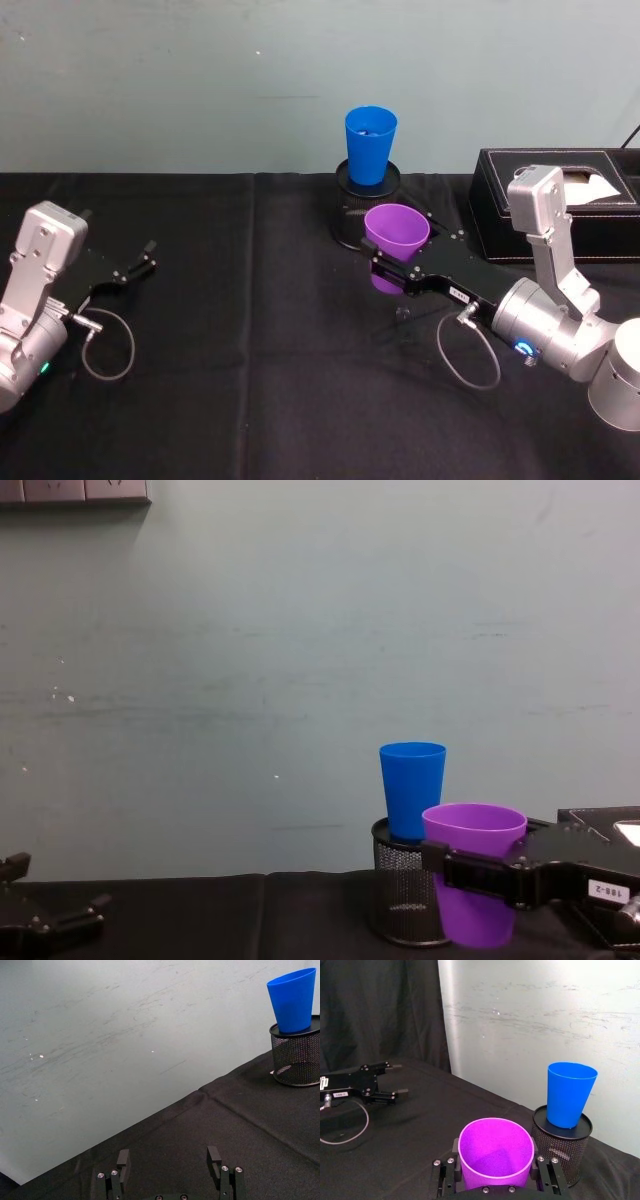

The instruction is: Pick up one cup with a gripper and tap it against the other cup.

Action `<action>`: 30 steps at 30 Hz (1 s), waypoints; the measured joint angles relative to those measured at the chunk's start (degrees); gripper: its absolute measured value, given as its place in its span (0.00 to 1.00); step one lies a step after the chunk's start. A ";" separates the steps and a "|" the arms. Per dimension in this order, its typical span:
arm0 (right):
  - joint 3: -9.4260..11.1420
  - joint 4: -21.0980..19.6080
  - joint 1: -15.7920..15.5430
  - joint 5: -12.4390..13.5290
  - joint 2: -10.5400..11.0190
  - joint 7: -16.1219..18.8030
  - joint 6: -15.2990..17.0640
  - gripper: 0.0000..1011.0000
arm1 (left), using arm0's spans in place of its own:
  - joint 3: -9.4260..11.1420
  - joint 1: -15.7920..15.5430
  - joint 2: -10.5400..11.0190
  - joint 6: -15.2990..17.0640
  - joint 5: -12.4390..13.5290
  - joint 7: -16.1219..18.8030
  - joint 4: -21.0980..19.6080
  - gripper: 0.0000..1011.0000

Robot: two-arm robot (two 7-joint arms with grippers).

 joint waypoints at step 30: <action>0.00 0.00 0.00 0.00 0.00 0.00 0.00 0.73 | 0.00 0.00 0.00 0.00 0.00 0.00 0.00 0.99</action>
